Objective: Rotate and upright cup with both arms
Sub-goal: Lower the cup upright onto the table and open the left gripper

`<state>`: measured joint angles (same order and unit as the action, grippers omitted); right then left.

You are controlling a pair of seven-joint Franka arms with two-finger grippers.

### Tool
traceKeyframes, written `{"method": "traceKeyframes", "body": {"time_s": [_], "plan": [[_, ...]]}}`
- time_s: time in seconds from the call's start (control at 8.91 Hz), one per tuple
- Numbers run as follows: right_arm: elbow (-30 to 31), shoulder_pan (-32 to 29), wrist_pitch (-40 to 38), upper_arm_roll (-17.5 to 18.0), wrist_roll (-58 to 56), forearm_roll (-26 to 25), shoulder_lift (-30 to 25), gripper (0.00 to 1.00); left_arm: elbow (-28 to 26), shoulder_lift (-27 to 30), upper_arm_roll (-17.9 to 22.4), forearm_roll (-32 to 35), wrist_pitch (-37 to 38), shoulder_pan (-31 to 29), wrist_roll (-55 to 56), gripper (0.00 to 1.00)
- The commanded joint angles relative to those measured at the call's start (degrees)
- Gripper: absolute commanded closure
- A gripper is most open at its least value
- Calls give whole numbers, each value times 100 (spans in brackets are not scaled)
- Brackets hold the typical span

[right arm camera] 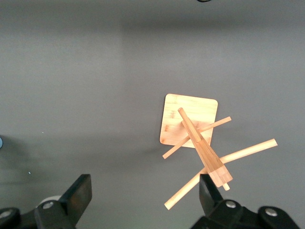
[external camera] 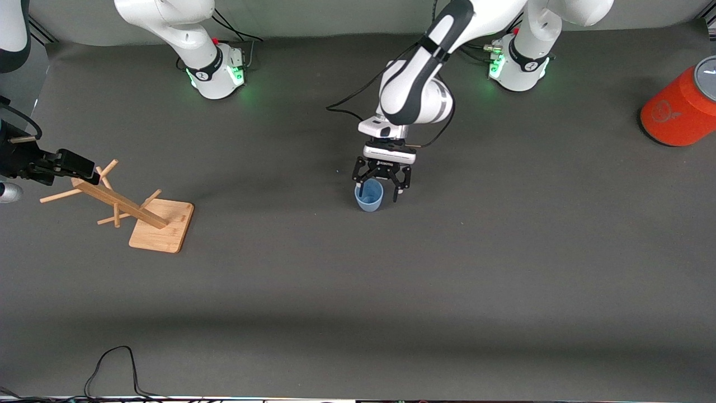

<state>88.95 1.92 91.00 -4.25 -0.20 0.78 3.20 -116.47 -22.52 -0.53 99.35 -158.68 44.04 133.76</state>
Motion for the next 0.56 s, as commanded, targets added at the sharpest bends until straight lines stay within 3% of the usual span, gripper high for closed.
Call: {"method": "traceKeyframes", "body": {"time_s": [0.0,0.45], "plan": [[-89,10,-47,-15,-51,-95,32,0,106,221,-8,-606,-452,-430,-978,0],[-98,10,-47,-15,-42,-95,32,0,431,213,-8,-2890,-436,-624,-3395,0]]}}
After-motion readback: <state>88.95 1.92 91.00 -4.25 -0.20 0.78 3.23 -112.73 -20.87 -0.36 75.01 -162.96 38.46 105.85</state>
